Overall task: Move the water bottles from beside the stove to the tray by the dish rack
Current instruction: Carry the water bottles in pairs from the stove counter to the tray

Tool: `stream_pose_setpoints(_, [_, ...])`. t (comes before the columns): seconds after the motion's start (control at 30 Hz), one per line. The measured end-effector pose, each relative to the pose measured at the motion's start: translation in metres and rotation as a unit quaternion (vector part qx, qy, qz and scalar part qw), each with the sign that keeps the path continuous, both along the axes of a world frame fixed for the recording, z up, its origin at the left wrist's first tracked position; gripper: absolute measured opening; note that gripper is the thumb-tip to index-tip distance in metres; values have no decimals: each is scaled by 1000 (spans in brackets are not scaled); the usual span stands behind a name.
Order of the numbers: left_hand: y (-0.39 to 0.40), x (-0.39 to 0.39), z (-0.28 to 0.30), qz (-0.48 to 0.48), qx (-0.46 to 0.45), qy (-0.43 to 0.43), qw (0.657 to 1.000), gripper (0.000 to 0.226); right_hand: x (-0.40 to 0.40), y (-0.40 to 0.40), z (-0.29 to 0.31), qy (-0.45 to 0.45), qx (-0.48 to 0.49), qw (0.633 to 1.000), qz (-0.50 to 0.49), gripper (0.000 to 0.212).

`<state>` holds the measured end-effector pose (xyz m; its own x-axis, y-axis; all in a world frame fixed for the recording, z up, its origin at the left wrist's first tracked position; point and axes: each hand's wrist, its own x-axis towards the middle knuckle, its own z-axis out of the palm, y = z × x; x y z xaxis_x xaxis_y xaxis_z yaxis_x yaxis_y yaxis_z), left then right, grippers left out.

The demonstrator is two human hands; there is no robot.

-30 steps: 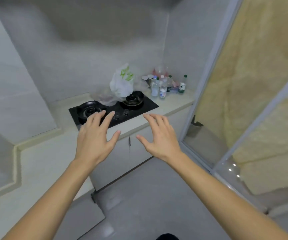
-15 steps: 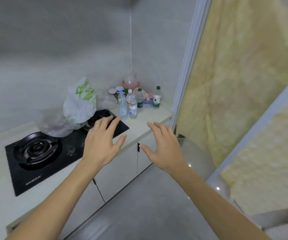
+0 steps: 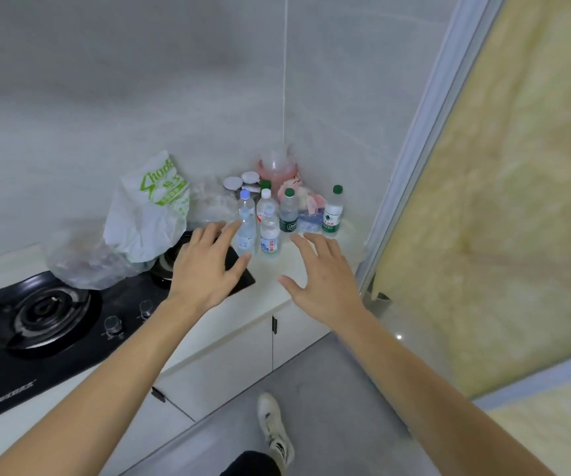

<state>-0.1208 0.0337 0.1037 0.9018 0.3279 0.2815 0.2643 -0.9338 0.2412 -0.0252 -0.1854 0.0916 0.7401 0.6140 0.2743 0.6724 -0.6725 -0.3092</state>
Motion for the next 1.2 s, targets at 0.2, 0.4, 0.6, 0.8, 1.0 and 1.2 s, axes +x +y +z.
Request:
stream_pose_setpoints(0.2, [48, 105, -37, 23, -18, 20, 999, 73, 118, 64, -14, 17, -33, 999, 34, 76])
stream_pose_setpoints(0.4, [96, 201, -68, 20, -34, 115, 993, 65, 221, 133, -32, 93, -112, 986, 77, 71])
stream_pose_setpoints(0.6, [126, 247, -102, 38, -113, 248, 962, 66, 279, 183, -75, 147, -155, 967, 141, 64])
stream_pose_setpoints(0.8, [132, 261, -128, 64, -132, 245, 958, 55, 303, 201, -114, 167, -161, 950, 210, 45])
stream_pose_setpoints(1.0, [130, 276, -139, 116, -106, 228, 961, 44, 321, 200, -120, 140, -152, 946, 251, 23])
stream_pose_setpoints(1.2, [118, 270, -139, 146, -89, 204, 964, 35, 332, 198, -124, 99, -150, 935, 305, 36])
